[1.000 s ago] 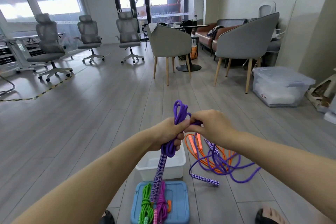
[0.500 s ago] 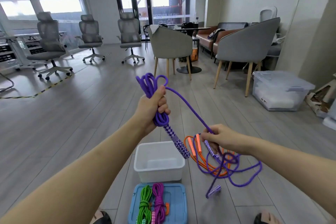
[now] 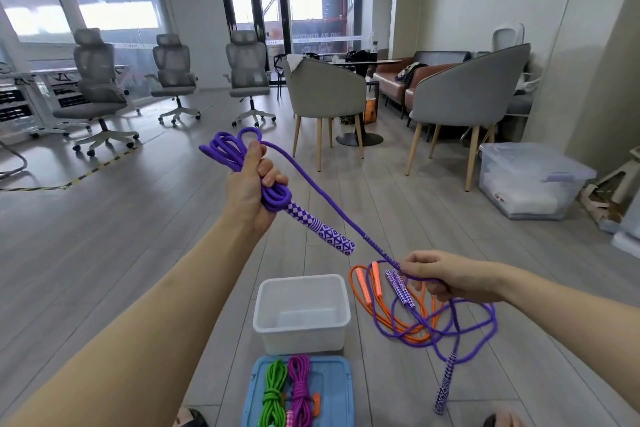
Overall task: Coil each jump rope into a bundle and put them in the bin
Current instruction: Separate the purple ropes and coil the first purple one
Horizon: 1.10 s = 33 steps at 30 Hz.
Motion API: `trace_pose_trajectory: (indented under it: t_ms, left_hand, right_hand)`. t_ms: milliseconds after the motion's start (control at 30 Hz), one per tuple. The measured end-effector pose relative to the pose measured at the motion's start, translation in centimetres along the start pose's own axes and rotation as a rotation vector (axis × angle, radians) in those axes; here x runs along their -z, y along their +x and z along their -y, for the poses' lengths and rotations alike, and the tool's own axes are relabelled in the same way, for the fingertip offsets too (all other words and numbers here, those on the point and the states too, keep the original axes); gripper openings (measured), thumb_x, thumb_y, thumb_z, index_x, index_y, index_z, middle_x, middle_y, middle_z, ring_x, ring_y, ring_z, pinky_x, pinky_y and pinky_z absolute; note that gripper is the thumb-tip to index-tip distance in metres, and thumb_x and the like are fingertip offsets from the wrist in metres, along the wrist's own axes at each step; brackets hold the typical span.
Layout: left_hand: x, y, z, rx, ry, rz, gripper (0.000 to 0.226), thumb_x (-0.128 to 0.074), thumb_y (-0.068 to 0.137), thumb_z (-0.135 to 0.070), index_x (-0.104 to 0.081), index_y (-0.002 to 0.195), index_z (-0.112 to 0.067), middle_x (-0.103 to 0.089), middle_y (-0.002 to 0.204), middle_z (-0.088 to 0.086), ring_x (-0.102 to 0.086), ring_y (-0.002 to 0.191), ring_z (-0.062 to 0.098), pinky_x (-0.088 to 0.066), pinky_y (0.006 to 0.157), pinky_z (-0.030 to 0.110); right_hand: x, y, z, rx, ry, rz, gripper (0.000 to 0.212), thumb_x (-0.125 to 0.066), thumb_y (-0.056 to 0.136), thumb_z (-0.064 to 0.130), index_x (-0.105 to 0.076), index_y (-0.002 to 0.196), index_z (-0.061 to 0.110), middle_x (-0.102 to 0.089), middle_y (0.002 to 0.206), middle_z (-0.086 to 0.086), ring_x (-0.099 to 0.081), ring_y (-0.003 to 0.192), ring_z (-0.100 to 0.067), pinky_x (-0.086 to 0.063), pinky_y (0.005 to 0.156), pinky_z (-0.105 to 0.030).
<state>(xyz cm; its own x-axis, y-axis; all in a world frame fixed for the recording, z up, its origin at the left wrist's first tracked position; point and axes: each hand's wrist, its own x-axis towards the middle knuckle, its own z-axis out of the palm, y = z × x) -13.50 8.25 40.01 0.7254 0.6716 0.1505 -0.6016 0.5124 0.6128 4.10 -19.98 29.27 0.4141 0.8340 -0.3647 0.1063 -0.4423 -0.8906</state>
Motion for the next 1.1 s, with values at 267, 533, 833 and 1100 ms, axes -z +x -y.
trace_pose_trajectory:
  t_ms: [267, 533, 833, 1100]
  left_hand:
    - [-0.5, -0.6, 1.0, 0.028, 0.154, 0.07, 0.018, -0.062, 0.1, -0.029, -0.061, 0.093, -0.012, -0.046, 0.059, -0.005, -0.043, 0.046, 0.005, -0.049, 0.052, 0.02]
    - [-1.7, -1.1, 2.3, 0.088, 0.173, 0.148, 0.017, -0.062, 0.1, -0.029, -0.062, 0.095, -0.012, -0.045, 0.061, -0.004, -0.043, 0.047, 0.006, -0.049, 0.053, 0.021]
    - [-3.3, -2.1, 5.0, 0.149, 0.291, 0.218, 0.02, -0.058, 0.103, -0.027, -0.062, 0.102, -0.008, -0.042, 0.063, -0.001, -0.042, 0.047, 0.008, -0.047, 0.052, 0.022]
    - [-3.5, -2.3, 5.6, 0.21, 0.317, 0.315, 0.021, -0.058, 0.103, -0.028, -0.062, 0.106, -0.007, -0.042, 0.062, -0.002, -0.041, 0.046, 0.007, -0.047, 0.051, 0.023]
  right_hand:
    - [-0.1, 0.1, -0.9, -0.05, -0.604, -0.04, 0.033, -0.055, 0.104, 0.046, -0.074, 0.098, 0.02, -0.06, 0.076, 0.01, -0.053, 0.066, 0.0, -0.043, 0.065, -0.014]
    - [-1.0, 1.9, -2.3, -0.031, -0.395, -0.181, 0.023, -0.07, 0.096, 0.031, -0.075, 0.094, 0.008, -0.074, 0.082, 0.003, -0.068, 0.075, -0.011, -0.054, 0.073, -0.023]
    - [-2.9, 2.5, 1.5, 0.176, -0.155, -0.296, 0.024, -0.058, 0.103, 0.037, -0.068, 0.104, 0.016, -0.07, 0.083, -0.004, -0.068, 0.077, -0.013, -0.054, 0.08, -0.031]
    - [-1.2, 2.0, -2.0, -0.176, -0.717, -0.257, 0.075, -0.077, 0.087, 0.035, -0.043, 0.153, 0.022, -0.056, 0.145, -0.006, -0.058, 0.127, -0.021, -0.047, 0.099, -0.026]
